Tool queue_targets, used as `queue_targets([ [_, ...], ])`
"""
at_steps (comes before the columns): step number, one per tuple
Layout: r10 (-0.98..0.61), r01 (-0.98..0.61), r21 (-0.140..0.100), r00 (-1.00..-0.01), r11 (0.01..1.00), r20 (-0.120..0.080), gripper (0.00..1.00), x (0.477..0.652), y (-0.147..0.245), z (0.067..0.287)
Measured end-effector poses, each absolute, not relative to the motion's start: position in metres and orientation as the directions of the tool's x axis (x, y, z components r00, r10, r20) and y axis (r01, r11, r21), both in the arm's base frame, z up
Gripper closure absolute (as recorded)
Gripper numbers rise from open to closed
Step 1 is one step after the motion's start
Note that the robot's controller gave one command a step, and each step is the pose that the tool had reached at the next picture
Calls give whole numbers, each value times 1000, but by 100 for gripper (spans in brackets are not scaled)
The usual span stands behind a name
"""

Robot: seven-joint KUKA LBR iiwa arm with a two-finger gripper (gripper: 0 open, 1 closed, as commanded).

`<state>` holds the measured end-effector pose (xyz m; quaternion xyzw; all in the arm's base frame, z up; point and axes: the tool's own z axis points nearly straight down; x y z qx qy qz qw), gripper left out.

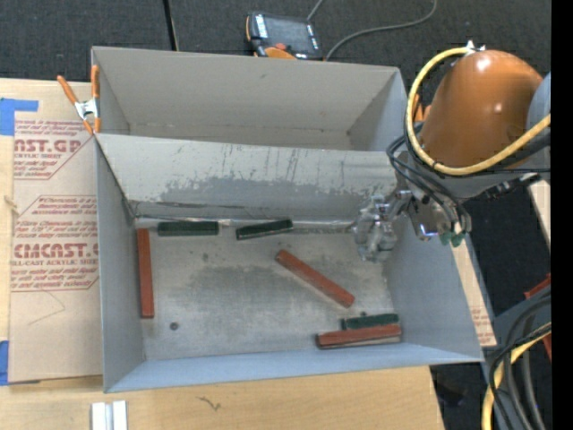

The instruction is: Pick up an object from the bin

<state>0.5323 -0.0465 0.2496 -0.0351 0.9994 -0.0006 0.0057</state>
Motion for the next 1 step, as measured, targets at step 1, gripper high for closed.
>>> queue_targets([
  [1, -70, -70, 0, -998, 998, -3, 0, 531, -46, 245],
])
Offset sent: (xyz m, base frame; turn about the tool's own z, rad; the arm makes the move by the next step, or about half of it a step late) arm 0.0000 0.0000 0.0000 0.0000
